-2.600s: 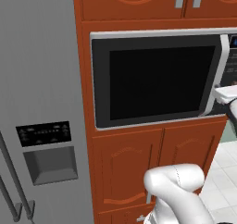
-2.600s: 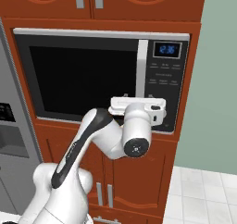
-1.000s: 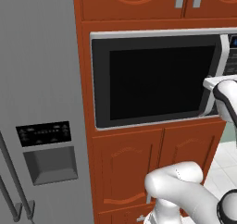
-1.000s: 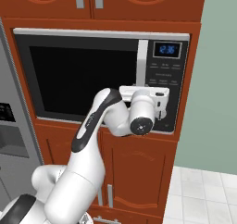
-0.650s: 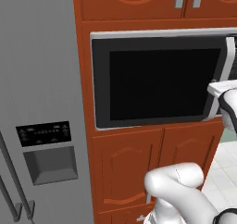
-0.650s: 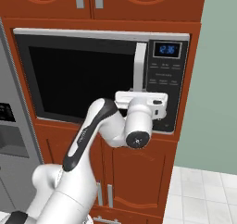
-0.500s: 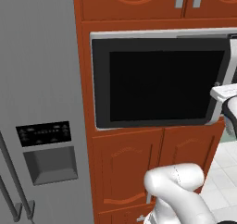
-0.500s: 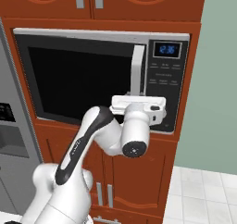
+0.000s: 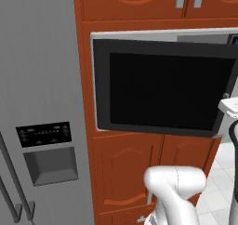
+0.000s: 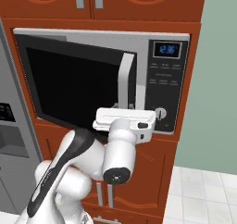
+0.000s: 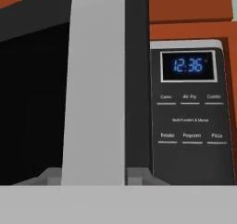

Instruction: The microwave is finished heating the chicken drumstick and potato. Take the bowl containing the food and place it on the dining counter.

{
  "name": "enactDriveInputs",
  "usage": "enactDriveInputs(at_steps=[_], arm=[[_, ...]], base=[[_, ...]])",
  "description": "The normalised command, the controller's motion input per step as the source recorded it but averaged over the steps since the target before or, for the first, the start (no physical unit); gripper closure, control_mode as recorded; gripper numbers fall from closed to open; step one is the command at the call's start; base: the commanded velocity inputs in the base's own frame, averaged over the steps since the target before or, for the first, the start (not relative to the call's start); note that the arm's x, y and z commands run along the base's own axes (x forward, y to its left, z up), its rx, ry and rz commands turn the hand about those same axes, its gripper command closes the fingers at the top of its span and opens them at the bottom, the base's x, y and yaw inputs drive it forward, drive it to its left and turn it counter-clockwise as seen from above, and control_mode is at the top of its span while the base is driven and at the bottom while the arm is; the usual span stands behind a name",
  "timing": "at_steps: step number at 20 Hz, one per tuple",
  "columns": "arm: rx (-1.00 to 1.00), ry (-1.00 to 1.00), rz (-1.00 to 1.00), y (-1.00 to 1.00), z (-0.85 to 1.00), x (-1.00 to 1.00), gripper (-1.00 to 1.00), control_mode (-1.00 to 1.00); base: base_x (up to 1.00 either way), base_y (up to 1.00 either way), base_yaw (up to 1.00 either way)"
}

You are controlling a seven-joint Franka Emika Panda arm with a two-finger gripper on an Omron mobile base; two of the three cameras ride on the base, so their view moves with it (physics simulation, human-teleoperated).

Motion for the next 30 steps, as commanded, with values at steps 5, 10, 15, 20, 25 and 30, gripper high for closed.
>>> enactDriveInputs(at_steps=[5, 10, 15, 20, 25, 30], arm=[[0.02, 0.00, 0.01, 0.00, 0.42, -1.00, 1.00, -1.00], [0.00, 0.00, 0.05, 0.08, 0.40, -1.00, -1.00, -1.00], [0.00, -0.04, 0.08, 0.12, 0.26, -1.00, -1.00, -1.00], [0.02, -0.06, 0.04, -0.09, 0.11, -1.00, -1.00, -1.00], [0.20, -0.01, 0.05, -0.62, 0.15, -0.86, -1.00, -1.00], [0.32, 0.00, 0.13, -0.48, 0.11, -0.89, -1.00, -1.00]], base=[[0.00, 0.00, 0.00], [0.00, 0.00, 0.00], [0.00, 0.00, 0.00], [0.00, 0.00, 0.00], [0.00, 0.00, 0.00], [0.00, 0.00, 0.00]])
